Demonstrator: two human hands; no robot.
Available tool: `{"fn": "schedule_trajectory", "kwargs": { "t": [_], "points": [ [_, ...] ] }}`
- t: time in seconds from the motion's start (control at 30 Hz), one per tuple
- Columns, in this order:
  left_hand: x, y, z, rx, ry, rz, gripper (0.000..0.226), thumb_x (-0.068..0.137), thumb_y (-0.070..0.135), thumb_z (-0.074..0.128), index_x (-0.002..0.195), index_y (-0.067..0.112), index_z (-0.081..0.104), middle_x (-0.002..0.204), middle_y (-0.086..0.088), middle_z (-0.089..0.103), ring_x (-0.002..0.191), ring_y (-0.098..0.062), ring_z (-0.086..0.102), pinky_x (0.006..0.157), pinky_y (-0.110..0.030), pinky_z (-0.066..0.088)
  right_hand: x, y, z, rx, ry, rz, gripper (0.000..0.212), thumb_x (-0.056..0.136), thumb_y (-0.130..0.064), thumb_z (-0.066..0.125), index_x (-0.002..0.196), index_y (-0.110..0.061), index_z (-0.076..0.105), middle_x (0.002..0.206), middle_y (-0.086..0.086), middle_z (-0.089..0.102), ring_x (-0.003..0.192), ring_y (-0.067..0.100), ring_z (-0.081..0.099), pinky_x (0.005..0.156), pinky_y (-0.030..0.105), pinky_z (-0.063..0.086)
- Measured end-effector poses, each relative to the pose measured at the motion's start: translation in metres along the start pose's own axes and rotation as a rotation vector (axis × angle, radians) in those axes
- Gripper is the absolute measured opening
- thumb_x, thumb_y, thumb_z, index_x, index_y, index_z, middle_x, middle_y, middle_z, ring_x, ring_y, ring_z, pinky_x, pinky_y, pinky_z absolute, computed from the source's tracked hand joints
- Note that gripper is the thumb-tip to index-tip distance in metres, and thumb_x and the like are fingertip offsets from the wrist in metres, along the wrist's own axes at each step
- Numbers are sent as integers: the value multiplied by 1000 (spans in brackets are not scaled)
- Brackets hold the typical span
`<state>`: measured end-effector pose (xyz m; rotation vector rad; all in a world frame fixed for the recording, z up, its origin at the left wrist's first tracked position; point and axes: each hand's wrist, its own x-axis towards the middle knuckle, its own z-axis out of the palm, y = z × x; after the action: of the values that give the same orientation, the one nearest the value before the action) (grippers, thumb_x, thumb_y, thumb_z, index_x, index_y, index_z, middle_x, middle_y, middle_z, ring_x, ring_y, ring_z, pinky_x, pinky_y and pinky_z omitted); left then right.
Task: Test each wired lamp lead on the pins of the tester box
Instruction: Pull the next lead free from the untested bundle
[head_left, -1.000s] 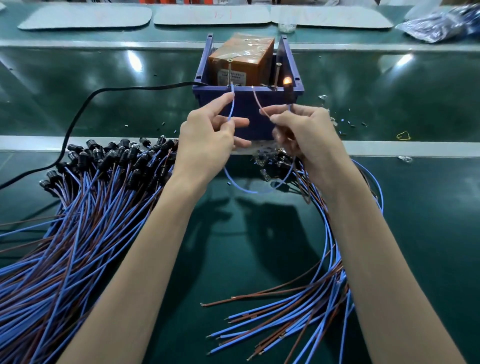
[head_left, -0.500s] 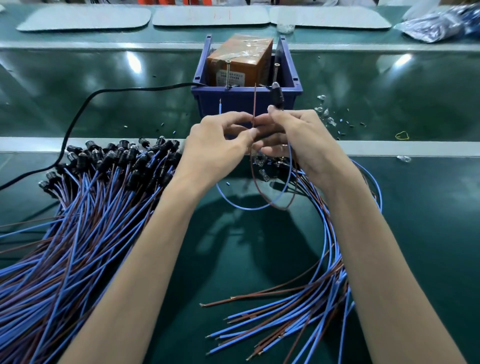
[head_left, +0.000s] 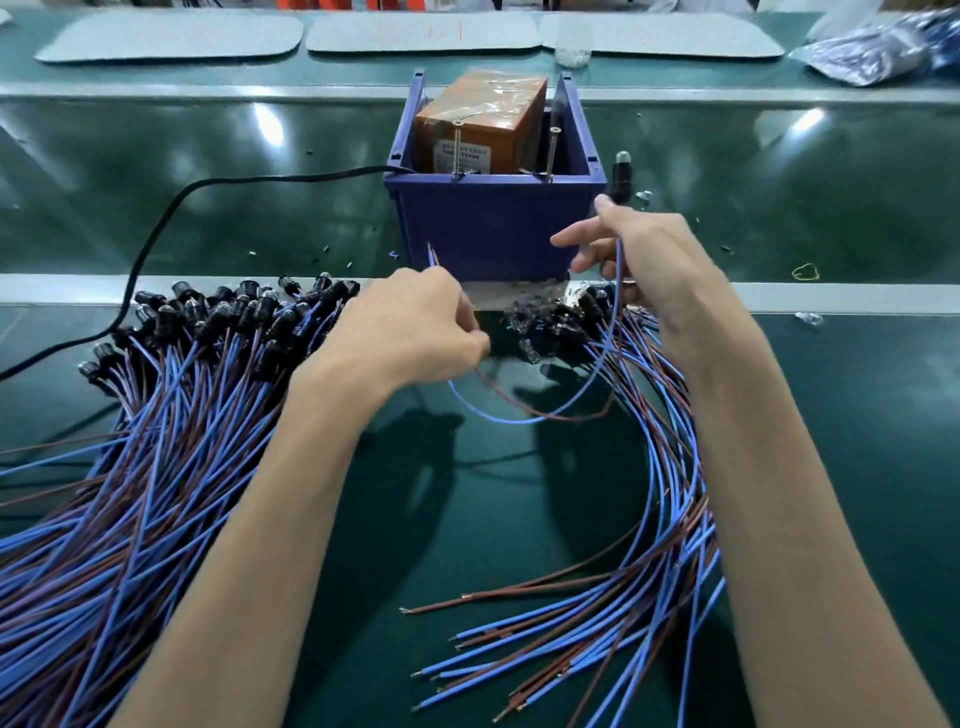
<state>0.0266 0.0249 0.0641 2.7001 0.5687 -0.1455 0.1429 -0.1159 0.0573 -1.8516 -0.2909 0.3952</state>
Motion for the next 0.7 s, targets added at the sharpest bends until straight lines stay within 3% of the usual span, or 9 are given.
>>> {"fn": "schedule_trajectory", "kwargs": {
  "t": [0.07, 0.17, 0.27, 0.37, 0.47, 0.57, 0.63, 0.7],
  "points": [
    [-7, 3, -5, 150, -256, 55, 19, 81, 29, 57, 69, 20, 70, 70, 6, 73, 80, -8, 66, 78, -26, 53, 3, 3, -7, -21, -21, 26, 46, 101, -36, 40, 73, -20, 74, 52, -12, 58, 49, 2, 40, 49, 17, 31],
    [-20, 14, -6, 251, -683, 85, 34, 87, 43, 55, 83, 14, 73, 65, 12, 72, 61, 10, 62, 74, -19, 48, 5, 8, -11, -120, -79, 48, 46, 100, -35, 42, 69, -21, 73, 46, -12, 55, 46, 3, 37, 42, 13, 30],
    [-28, 30, -1, 165, -847, 139, 45, 85, 54, 58, 101, 13, 69, 66, 7, 73, 54, 3, 65, 74, -20, 44, 4, 13, -10, -228, -101, 25, 39, 98, -34, 49, 70, -20, 73, 45, -14, 54, 40, 1, 38, 38, 9, 33],
    [-31, 40, 5, 156, -891, 196, 62, 82, 58, 61, 129, 18, 54, 66, 5, 73, 56, -4, 68, 83, -20, 45, 5, 20, -7, -296, -126, 8, 28, 93, -34, 59, 74, -19, 73, 51, -12, 55, 48, 4, 44, 49, 11, 39],
    [-33, 39, 1, 11, -939, 305, 75, 82, 55, 64, 145, 27, 33, 71, 6, 74, 59, -4, 69, 70, -19, 44, 7, 22, -5, -342, -157, 1, 21, 90, -31, 65, 81, -14, 74, 57, -7, 58, 50, 4, 48, 56, 14, 44],
    [-27, 34, 5, -71, -749, 438, 41, 85, 49, 63, 120, 28, 59, 73, 9, 73, 65, -2, 68, 67, -15, 47, 8, 23, -6, -356, -157, -16, 20, 89, -30, 67, 84, -12, 75, 58, -7, 59, 53, 5, 51, 60, 16, 46],
    [-21, 31, 14, 145, -538, 423, 28, 85, 47, 62, 101, 24, 68, 77, 5, 70, 75, -11, 64, 68, -21, 47, 8, 24, -6, -360, -153, -29, 22, 89, -30, 67, 86, -10, 75, 59, -7, 60, 56, 6, 53, 63, 18, 47],
    [-20, 30, 22, 313, -464, 334, 24, 84, 42, 62, 96, 22, 70, 84, 3, 66, 82, -19, 60, 66, -23, 44, 8, 25, -7, -353, -135, -39, 23, 88, -30, 68, 85, -8, 75, 60, -7, 62, 60, 9, 54, 69, 23, 48]
  ]
}}
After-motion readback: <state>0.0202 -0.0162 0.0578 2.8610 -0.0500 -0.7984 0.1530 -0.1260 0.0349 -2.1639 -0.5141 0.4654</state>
